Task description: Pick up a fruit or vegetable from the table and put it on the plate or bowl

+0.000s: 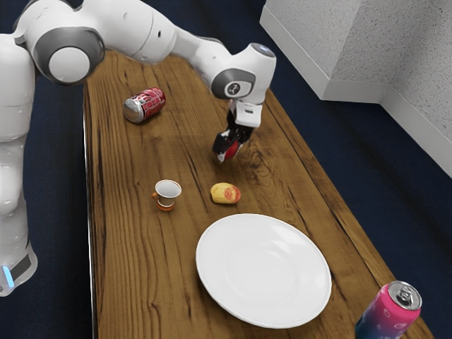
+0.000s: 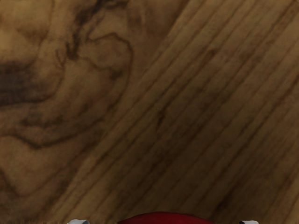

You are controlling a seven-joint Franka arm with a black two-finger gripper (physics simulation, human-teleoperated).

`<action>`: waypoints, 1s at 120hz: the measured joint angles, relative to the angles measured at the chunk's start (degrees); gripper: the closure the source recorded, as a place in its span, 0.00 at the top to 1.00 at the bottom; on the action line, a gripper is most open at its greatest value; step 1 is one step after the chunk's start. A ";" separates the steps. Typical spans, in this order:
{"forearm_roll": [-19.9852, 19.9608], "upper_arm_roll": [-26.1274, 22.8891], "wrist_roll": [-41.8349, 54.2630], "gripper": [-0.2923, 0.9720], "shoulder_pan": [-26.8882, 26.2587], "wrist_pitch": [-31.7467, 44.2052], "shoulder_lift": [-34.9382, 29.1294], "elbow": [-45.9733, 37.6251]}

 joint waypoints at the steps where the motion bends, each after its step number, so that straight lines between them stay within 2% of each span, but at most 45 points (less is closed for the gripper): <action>1: -0.02 -0.05 -0.01 0.42 -0.02 -0.03 -0.16 0.21; 22: -0.52 -1.97 -0.19 0.45 -0.49 -2.65 -2.54 5.13; 34: -0.59 -5.10 -0.39 0.45 -0.10 -3.81 -3.63 5.83; 74: -0.27 -20.60 -2.25 0.45 -0.42 -5.59 -5.32 6.78; 102: 0.94 -34.48 -4.68 0.45 -0.50 -5.78 -5.25 6.99; 113: 2.64 -38.88 -5.83 0.45 -1.54 -5.83 -1.92 10.81; 120: 4.49 -41.17 -6.60 0.45 -1.86 -6.48 2.42 15.65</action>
